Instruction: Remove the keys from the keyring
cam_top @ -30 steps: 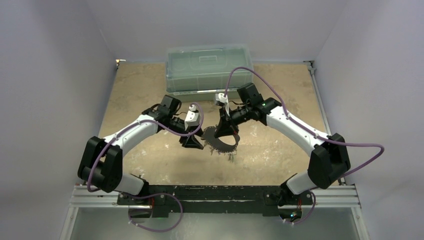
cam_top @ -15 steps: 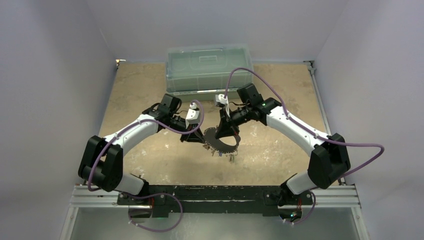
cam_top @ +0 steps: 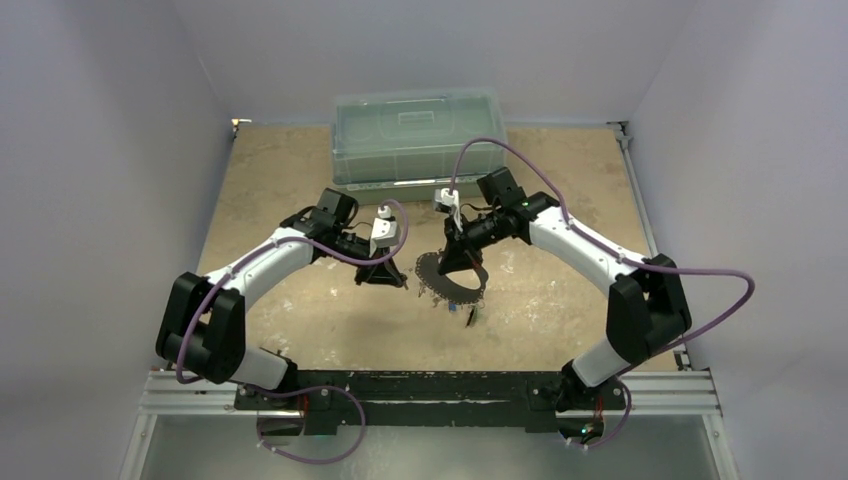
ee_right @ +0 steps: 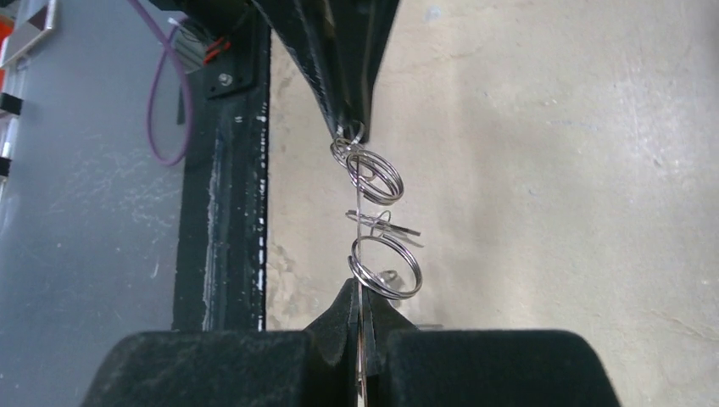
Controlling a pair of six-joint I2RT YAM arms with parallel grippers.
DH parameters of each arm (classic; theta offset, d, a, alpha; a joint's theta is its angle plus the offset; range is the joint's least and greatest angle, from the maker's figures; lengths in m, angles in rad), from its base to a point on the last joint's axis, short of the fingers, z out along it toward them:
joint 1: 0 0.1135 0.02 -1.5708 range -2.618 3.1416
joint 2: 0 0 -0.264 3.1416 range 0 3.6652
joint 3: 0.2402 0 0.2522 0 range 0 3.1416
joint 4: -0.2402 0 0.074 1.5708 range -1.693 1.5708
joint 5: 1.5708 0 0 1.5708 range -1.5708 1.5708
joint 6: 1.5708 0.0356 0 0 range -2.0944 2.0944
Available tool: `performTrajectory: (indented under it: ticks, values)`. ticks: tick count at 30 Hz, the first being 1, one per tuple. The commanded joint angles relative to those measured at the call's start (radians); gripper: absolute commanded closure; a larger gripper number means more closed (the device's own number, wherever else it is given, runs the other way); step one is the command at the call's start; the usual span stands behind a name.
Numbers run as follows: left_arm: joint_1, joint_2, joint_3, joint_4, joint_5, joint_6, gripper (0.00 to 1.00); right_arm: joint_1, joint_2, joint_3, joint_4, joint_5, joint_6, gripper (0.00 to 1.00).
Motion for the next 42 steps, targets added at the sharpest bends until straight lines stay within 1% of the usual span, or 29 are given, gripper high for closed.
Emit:
performTrajectory:
  ticks: [1, 4, 7, 13, 16, 20, 22, 25, 28, 31, 33, 34, 35, 36, 37, 38, 40, 42]
  values:
    - [0.005, -0.034, 0.031, -0.025, -0.049, -0.025, 1.0, -0.004, 0.015, -0.007, 0.034, 0.049, 0.015, 1.0]
    - [-0.003, -0.037, 0.031, -0.02, -0.069, -0.052, 1.0, -0.003, 0.036, -0.011, 0.045, 0.058, 0.018, 1.0]
    - [-0.006, -0.037, 0.033, 0.001, -0.118, -0.091, 1.0, -0.003, 0.046, -0.016, 0.055, 0.06, 0.016, 1.0]
    - [-0.007, -0.024, 0.049, 0.003, -0.17, -0.085, 1.0, -0.003, 0.04, -0.073, 0.097, 0.053, 0.019, 1.0]
    - [-0.01, -0.012, 0.058, -0.006, -0.167, -0.069, 1.0, -0.003, 0.046, -0.085, 0.112, 0.055, 0.026, 1.0]
    - [-0.034, -0.004, 0.056, -0.007, -0.175, -0.065, 1.0, -0.003, 0.075, -0.066, 0.135, 0.073, 0.046, 1.0]
    - [-0.042, 0.0, 0.05, -0.011, -0.186, -0.065, 1.0, -0.004, 0.098, -0.041, 0.131, 0.09, 0.043, 0.98]
    - [-0.047, 0.015, 0.043, -0.06, -0.195, -0.033, 1.0, -0.003, 0.147, 0.015, 0.113, 0.124, 0.036, 0.97]
    - [-0.048, 0.036, 0.032, -0.084, -0.201, -0.018, 1.0, -0.003, 0.195, 0.073, 0.1, 0.14, 0.028, 0.88]
    - [-0.047, 0.081, 0.002, -0.063, -0.195, -0.025, 1.0, -0.004, 0.228, 0.105, 0.123, 0.144, 0.044, 0.72]
    - [-0.048, 0.126, -0.003, -0.048, -0.192, -0.039, 1.0, -0.011, 0.233, 0.117, 0.132, 0.144, 0.05, 0.6]
    - [-0.048, 0.15, -0.002, -0.045, -0.188, -0.046, 1.0, -0.018, 0.23, 0.12, 0.134, 0.145, 0.052, 0.51]
    - [-0.048, 0.173, -0.002, -0.042, -0.181, -0.053, 1.0, -0.026, 0.225, 0.121, 0.134, 0.147, 0.055, 0.44]
    - [-0.048, 0.193, 0.003, -0.035, -0.172, -0.065, 1.0, -0.04, 0.217, 0.117, 0.134, 0.146, 0.057, 0.4]
    - [-0.046, 0.206, 0.009, -0.028, -0.161, -0.074, 1.0, -0.052, 0.207, 0.112, 0.133, 0.144, 0.058, 0.36]
    - [-0.047, 0.216, 0.008, -0.015, -0.155, -0.087, 1.0, -0.064, 0.196, 0.106, 0.129, 0.144, 0.06, 0.35]
    - [-0.046, 0.221, 0.0, 0.037, -0.16, -0.159, 1.0, -0.081, 0.164, 0.087, 0.119, 0.144, 0.067, 0.34]
    - [-0.048, 0.228, 0.005, 0.059, -0.172, -0.197, 1.0, -0.084, 0.123, 0.049, 0.122, 0.152, 0.085, 0.34]
